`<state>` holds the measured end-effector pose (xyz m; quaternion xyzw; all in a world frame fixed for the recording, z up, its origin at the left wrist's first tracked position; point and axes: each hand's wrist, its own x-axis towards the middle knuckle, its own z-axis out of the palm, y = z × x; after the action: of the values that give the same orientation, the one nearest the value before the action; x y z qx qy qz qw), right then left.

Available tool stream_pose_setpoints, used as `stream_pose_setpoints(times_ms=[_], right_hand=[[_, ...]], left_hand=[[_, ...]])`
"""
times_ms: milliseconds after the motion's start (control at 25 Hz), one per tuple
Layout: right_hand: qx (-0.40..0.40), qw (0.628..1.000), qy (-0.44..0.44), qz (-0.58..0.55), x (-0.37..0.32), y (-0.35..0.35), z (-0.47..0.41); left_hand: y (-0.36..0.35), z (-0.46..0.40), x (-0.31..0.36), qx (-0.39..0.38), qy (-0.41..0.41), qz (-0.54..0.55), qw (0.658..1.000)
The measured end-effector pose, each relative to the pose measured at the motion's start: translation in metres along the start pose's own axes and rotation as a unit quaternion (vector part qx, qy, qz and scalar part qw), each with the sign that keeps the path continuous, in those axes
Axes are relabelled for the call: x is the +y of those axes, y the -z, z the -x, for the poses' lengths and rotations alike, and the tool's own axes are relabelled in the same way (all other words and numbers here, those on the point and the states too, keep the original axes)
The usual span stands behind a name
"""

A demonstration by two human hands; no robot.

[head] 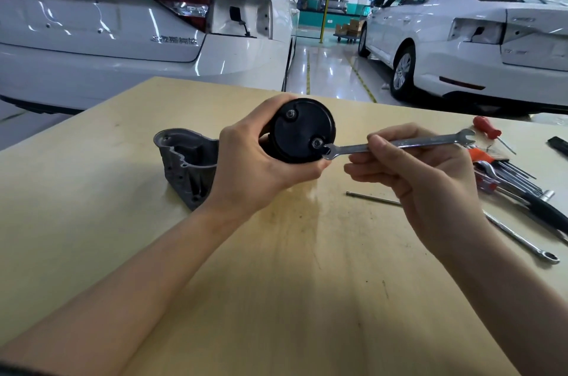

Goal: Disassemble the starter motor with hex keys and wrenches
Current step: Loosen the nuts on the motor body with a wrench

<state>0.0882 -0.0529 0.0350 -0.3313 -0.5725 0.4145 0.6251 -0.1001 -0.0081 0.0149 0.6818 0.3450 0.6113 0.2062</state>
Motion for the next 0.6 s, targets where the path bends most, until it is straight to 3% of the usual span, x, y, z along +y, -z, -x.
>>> stream_pose_setpoints(times_ms=[600], right_hand=[[0.086, 0.995, 0.039, -0.02, 0.009, -0.02, 0.011]], left_hand=[[0.0, -0.001, 0.005, 0.016, 0.018, -0.026, 0.999]])
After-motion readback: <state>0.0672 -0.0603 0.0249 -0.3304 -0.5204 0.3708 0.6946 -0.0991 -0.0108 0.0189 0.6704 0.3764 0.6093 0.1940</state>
